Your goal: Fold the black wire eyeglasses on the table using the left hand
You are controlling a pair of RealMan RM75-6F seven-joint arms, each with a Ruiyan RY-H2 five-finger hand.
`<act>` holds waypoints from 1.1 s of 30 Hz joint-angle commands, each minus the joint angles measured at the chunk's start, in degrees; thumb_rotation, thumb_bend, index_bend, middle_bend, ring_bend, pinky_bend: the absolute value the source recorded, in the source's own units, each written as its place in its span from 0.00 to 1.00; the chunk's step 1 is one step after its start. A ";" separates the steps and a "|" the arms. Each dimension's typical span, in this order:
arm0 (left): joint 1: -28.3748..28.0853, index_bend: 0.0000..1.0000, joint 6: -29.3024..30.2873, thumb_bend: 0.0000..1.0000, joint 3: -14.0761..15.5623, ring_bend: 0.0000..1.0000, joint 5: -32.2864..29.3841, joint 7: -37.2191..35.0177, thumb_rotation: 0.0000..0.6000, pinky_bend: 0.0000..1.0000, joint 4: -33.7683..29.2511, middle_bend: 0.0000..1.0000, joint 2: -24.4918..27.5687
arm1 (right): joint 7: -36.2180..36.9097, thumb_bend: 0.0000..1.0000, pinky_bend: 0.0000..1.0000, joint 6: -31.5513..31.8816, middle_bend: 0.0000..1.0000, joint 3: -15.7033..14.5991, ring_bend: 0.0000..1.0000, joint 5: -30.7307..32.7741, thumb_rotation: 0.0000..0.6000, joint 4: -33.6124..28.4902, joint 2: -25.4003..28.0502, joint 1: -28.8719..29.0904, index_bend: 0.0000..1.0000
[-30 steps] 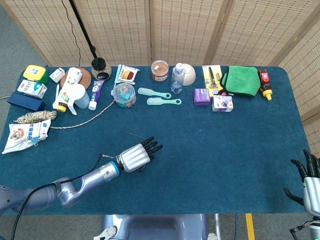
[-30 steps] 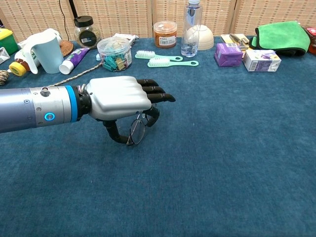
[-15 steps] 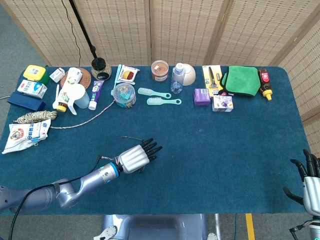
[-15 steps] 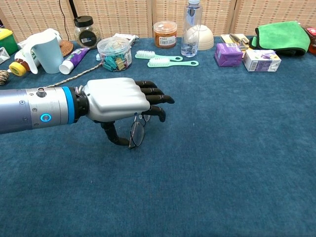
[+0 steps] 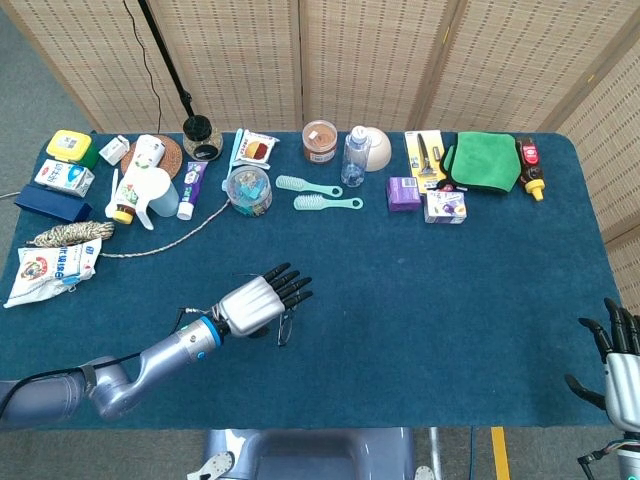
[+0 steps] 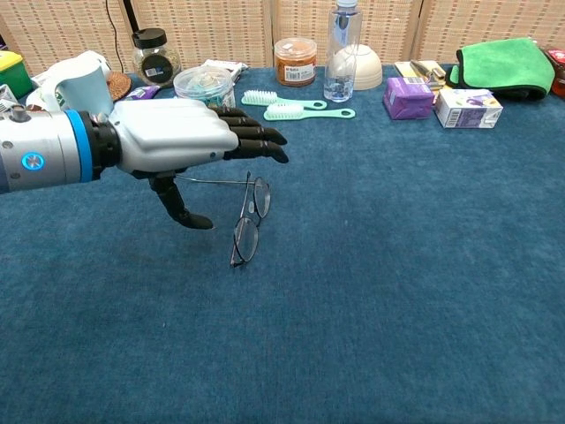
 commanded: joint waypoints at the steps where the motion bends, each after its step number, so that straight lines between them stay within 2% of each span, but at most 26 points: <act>1: 0.19 0.14 -0.28 0.22 -0.70 0.00 -1.66 -0.71 0.84 0.00 -0.99 0.00 1.93 | 0.01 0.00 0.07 0.08 0.02 -0.01 0.05 -0.06 1.00 0.01 -0.06 -0.02 0.23; 9: 0.37 0.05 0.16 0.22 0.96 0.00 0.24 -0.83 0.84 0.00 -0.74 0.00 0.14 | 0.28 0.00 0.07 0.58 0.02 -0.12 0.05 -0.12 1.00 0.15 0.01 -0.41 0.23; 14: 0.07 0.03 0.51 0.22 1.28 0.00 1.19 2.19 0.84 0.00 0.07 0.00 -2.50 | 0.79 0.00 0.07 0.87 0.02 -0.18 0.05 -0.07 1.00 0.38 0.16 -0.72 0.23; 26: -1.84 0.04 -1.36 0.22 -1.69 0.00 -4.05 9.76 0.84 0.00 3.09 0.00 -8.58 | 2.58 0.00 0.07 1.37 0.02 -0.20 0.05 0.39 1.00 1.70 0.18 -1.47 0.23; 33: -2.64 0.05 -0.12 0.22 -3.79 0.00 -6.98 12.88 0.85 0.00 5.55 0.00 -12.91 | 3.28 0.00 0.07 1.33 0.02 -0.11 0.05 0.67 1.00 2.35 0.12 -1.64 0.23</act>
